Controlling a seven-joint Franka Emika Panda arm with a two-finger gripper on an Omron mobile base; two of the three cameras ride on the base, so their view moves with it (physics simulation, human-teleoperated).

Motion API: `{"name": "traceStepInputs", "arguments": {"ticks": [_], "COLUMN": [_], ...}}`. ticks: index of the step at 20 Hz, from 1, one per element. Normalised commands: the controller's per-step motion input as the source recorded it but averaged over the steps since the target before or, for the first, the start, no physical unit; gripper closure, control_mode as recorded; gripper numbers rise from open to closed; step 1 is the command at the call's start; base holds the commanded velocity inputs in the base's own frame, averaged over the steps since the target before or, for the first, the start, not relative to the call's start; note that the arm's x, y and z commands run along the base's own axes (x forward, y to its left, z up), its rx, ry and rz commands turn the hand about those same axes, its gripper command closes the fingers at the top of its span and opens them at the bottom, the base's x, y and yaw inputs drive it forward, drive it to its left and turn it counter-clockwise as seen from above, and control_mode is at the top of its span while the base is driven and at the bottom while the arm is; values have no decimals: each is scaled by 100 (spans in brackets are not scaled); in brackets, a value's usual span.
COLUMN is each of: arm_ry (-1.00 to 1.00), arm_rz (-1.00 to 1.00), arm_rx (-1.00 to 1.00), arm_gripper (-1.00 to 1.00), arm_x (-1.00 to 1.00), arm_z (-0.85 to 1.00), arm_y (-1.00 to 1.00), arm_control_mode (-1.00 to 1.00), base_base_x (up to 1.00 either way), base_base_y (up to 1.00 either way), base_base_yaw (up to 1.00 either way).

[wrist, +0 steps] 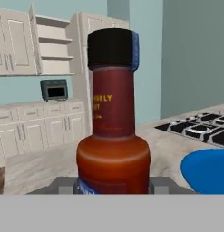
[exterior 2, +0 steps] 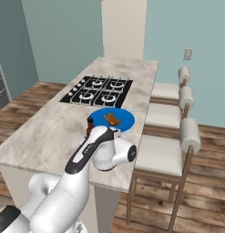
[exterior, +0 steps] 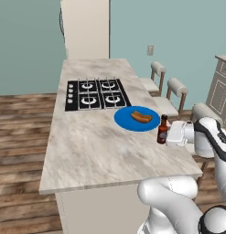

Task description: Move the hot dog bun to the plate on the dining table and place the condiment next to that plate. Then navigate to the fridge and take the sausage and place it on the plate as well.

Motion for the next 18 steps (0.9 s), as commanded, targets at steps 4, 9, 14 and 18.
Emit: {"name": "traceStepInputs", "arguments": {"ticks": [4,9,14,18], "arm_ry": [1,0,-2,-10], "arm_rz": [13,14,12,8], "arm_rx": [0,0,1,0], "arm_gripper": [100,100,100,100], "arm_x": [32,25,17,5], "arm_z": [-40,-36,-28,-21], "arm_y": [0,0,0,0], "arm_control_mode": [-100,-100,-100,-100], "base_base_x": [0,0,0,0], "base_base_y": [0,0,0,0], "base_base_yaw": [0,0,0,0]}}
